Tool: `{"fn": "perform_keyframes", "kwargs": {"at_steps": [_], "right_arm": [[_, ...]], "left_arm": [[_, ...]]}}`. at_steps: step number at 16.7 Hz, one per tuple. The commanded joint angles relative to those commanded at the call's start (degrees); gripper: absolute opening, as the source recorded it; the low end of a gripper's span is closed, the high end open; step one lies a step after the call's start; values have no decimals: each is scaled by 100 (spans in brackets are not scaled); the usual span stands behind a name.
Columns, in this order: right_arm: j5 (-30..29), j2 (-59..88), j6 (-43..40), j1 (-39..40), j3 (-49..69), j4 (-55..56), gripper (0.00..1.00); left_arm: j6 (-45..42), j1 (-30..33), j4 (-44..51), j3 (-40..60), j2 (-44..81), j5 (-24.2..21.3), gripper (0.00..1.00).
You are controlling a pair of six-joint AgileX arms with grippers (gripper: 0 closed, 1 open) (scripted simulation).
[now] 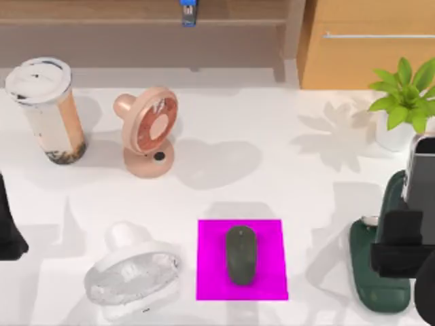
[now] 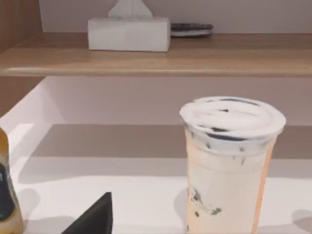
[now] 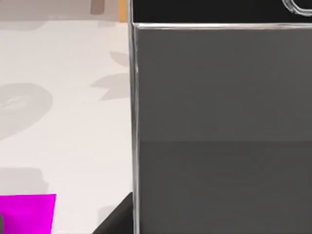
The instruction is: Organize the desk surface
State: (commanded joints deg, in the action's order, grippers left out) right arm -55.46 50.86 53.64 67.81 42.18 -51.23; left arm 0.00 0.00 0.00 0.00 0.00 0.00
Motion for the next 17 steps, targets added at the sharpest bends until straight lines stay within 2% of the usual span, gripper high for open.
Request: {"fn": "perform_keyframes", "kwargs": {"at_steps": [3, 9, 13, 17], "right_arm": [[-412, -189, 392, 432, -487, 29, 0], [-436, -183, 426, 447, -513, 39, 0], [-162, -326, 110, 295, -294, 579, 0], [248, -614, -570, -41, 35, 1682, 0]], "left_arm": [[0, 0, 0, 0, 0, 0, 100], [0, 0, 0, 0, 0, 0, 100], [0, 0, 0, 0, 0, 0, 100], [0, 0, 0, 0, 0, 0, 100]]}}
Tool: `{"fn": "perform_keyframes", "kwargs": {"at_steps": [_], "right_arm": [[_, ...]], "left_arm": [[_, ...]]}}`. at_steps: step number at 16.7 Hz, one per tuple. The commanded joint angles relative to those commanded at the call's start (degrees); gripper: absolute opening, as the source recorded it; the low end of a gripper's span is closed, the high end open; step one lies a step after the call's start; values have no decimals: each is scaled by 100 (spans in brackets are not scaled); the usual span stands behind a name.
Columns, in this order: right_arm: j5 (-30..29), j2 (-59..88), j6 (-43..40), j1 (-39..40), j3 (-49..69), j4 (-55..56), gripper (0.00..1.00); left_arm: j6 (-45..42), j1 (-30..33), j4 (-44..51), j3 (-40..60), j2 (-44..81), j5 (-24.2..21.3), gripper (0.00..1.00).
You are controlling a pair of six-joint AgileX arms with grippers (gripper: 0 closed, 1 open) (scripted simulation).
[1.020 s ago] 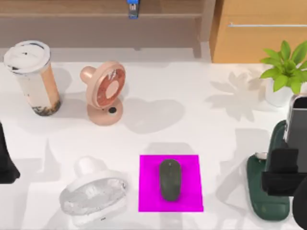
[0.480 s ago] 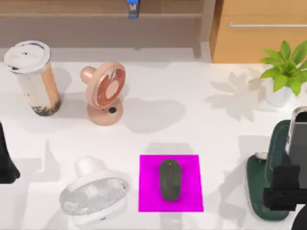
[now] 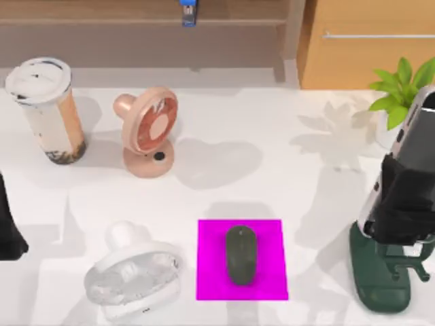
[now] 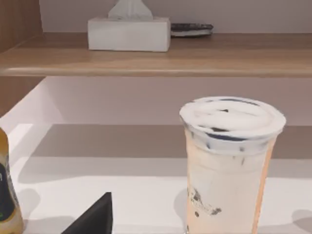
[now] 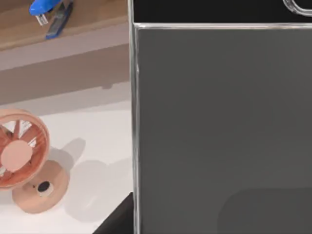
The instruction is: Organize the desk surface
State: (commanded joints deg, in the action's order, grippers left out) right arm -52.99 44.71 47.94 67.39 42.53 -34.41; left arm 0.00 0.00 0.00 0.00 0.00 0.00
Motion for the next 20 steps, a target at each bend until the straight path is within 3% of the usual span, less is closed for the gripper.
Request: {"fn": "perform_keyframes", "kwargs": {"at_steps": [8, 16, 20], "right_arm": [[354, 138, -1169, -778, -1122, 650, 0], [266, 469, -1226, -1097, -1355, 1033, 0], [266, 469, -1226, -1097, -1355, 1033, 30]], "left_arm": [[0, 0, 0, 0, 0, 0, 100], [0, 0, 0, 0, 0, 0, 100], [0, 0, 0, 0, 0, 0, 100]]}}
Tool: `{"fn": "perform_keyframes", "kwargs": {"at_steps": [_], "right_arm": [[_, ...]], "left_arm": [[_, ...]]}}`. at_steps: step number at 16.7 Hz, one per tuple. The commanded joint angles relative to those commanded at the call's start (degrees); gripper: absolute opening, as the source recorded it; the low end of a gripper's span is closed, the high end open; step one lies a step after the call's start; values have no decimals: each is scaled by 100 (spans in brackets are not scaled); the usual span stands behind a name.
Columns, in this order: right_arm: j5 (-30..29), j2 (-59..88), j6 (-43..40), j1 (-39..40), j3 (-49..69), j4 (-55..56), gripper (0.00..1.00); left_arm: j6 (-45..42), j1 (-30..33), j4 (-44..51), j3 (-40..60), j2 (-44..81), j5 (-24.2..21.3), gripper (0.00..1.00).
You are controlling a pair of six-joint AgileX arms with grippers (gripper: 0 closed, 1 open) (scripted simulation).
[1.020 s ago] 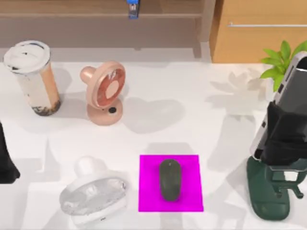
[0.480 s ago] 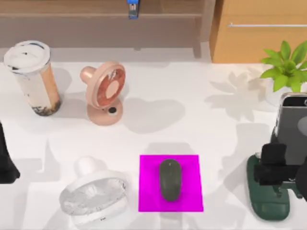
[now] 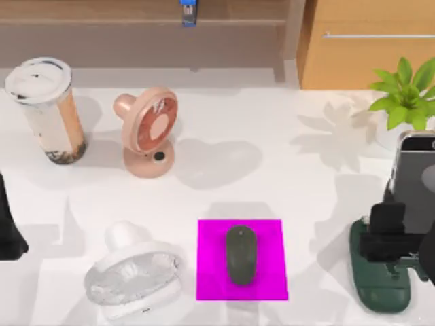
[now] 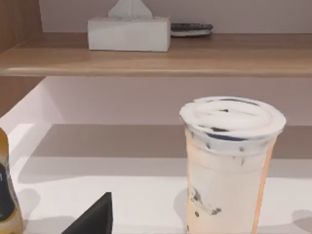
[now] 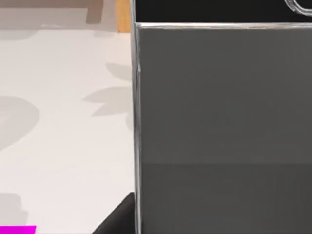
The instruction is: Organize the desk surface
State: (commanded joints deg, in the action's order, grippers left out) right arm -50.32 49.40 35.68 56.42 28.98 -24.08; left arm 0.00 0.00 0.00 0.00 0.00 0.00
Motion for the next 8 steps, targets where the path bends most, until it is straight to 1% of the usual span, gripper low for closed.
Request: {"fn": "perform_keyframes", "kwargs": {"at_steps": [8], "right_arm": [[0, 0, 0, 0, 0, 0, 90]], "left_arm": [[0, 0, 0, 0, 0, 0, 100]]}}
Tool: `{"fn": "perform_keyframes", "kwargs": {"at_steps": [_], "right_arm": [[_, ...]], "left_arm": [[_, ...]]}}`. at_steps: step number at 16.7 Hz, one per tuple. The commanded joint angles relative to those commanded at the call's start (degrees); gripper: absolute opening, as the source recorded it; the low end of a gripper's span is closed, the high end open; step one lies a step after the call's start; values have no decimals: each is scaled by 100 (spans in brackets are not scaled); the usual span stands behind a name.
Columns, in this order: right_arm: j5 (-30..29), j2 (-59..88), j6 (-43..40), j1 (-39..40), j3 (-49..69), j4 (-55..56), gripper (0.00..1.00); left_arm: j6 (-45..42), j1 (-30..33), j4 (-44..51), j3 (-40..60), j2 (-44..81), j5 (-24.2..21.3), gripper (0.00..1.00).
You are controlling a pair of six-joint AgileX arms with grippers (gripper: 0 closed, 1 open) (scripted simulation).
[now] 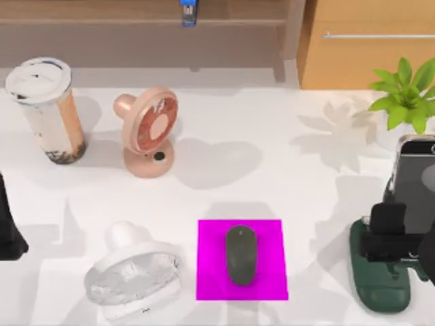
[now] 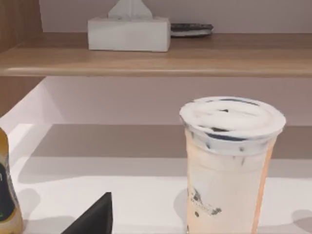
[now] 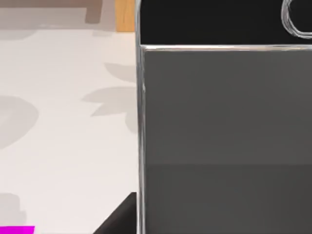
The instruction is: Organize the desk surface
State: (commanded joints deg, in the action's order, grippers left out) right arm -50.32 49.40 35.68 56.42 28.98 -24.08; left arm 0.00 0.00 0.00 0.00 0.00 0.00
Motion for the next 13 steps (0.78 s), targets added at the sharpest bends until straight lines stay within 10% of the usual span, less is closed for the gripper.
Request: {"fn": "perform_keyframes", "kwargs": {"at_steps": [13], "right_arm": [[-85, -101, 165, 67, 31, -110, 100]], "left_arm": [[0, 0, 0, 0, 0, 0, 100]]}}
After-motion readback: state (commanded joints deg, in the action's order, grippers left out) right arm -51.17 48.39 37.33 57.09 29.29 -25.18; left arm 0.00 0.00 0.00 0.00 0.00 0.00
